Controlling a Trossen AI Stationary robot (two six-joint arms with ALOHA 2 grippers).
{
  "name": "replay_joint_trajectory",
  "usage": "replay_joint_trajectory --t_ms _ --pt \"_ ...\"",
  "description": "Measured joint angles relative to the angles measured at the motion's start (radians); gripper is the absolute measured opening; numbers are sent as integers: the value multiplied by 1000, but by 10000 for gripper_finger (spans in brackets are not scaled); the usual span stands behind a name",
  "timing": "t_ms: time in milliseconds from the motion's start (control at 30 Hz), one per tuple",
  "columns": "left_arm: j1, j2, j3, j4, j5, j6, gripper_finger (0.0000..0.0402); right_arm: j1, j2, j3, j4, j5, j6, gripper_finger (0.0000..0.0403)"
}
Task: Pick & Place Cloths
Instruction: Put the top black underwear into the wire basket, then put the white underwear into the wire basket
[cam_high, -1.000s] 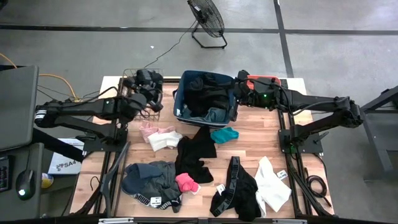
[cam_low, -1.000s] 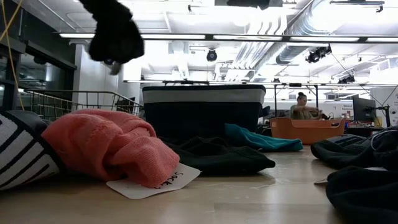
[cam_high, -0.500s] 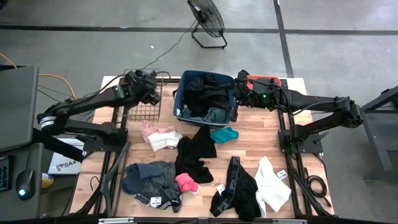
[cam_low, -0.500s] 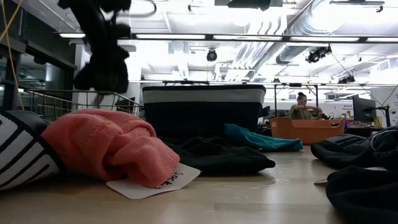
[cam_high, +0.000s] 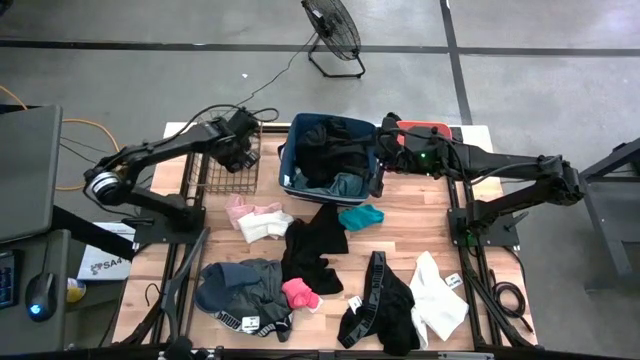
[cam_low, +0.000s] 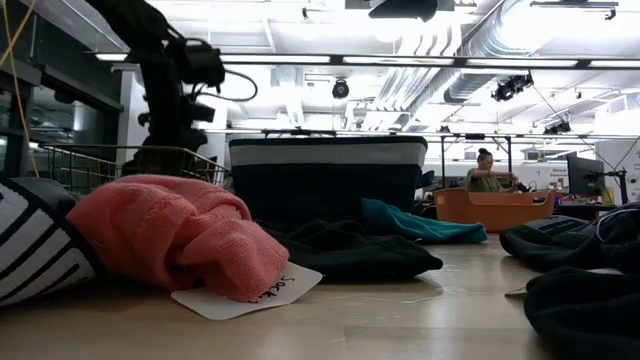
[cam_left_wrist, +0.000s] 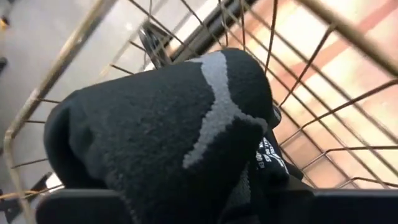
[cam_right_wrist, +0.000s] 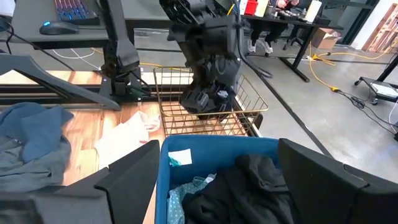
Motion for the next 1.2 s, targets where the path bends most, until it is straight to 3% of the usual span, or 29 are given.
replay_joint_trajectory --t_ms 300,600,733,1000,1200 --pt "20 60 0 -3 47 11 51 0 0 0 -3 0 2 315" --pt "20 27 0 -9 56 53 180 0 0 0 -5 0 2 315" --pt "20 -8 0 -26 58 56 219 0 0 0 -5 0 2 315" --pt "20 -118 0 -27 58 52 232 0 0 0 -21 0 37 315" --pt "20 -206 0 -27 155 32 232 1 -4 0 -164 -1 100 315"
